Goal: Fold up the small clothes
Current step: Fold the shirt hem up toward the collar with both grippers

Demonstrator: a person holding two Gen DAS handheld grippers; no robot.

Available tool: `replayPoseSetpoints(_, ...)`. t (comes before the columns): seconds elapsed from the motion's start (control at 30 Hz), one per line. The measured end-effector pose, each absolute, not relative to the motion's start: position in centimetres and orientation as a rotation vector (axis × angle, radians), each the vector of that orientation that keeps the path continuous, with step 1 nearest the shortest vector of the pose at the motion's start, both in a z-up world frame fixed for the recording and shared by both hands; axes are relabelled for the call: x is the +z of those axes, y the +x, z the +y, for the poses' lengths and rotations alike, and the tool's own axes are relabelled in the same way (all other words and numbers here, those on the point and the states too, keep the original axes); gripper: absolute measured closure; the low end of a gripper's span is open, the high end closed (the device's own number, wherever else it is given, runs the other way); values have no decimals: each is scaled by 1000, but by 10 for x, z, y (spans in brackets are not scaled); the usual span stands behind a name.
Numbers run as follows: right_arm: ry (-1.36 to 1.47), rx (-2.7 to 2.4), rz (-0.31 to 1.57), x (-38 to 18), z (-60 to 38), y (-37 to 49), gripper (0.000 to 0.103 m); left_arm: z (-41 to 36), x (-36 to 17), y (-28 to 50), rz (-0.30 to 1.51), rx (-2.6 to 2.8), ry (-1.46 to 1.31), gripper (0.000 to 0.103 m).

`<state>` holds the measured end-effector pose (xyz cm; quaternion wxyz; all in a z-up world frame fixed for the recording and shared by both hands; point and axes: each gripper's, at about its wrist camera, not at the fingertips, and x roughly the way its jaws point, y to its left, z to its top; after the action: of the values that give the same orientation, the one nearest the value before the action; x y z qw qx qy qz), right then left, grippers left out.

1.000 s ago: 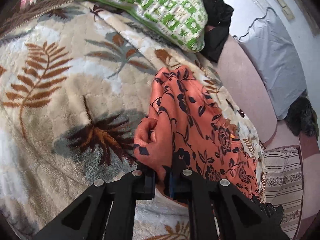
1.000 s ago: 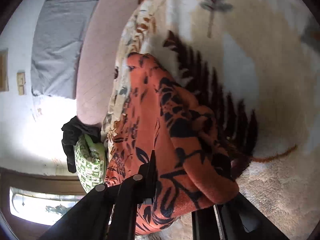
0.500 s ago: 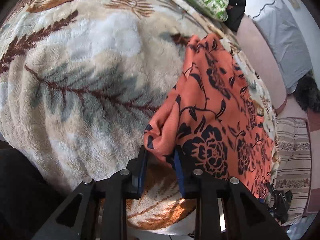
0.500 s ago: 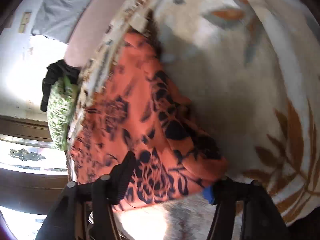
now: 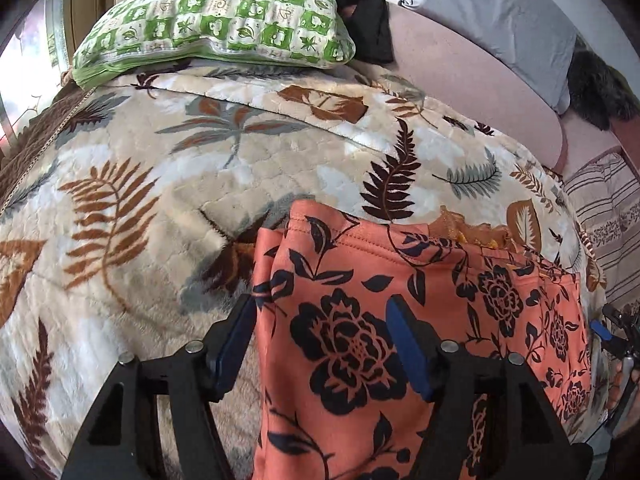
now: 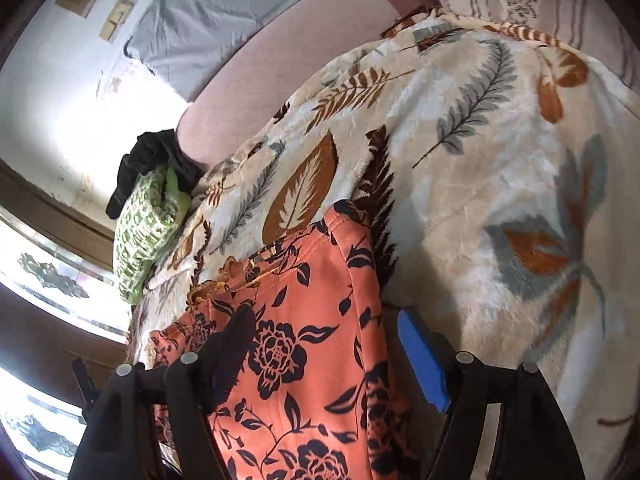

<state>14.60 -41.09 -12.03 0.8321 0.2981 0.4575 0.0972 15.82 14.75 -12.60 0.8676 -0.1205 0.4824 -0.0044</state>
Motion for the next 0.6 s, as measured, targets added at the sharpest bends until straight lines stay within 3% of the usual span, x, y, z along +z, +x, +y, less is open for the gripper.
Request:
replayPoseSetpoints(0.27, 380, 191, 1013, -139, -381, 202, 30, 147, -136, 186, 997, 11, -221, 41)
replayPoseSetpoints(0.33, 285, 192, 1050, -143, -368, 213, 68, 141, -139, 195, 1027, 21, -157, 99)
replayPoseSetpoints(0.37, 218, 164, 1078, -145, -360, 218, 84, 142, -138, 196, 1025, 23, -167, 101)
replayPoseSetpoints(0.43, 110, 149, 1057, -136, -347, 217, 94, 150, -123, 187, 938, 50, -195, 101)
replayPoseSetpoints(0.5, 30, 139, 967, -112, -337, 208, 95, 160, -104, 171, 840, 83, -230, 101)
replayPoseSetpoints(0.6, 13, 81, 881, -92, -344, 211, 95, 173, -115, 170, 844, 129, -255, 101)
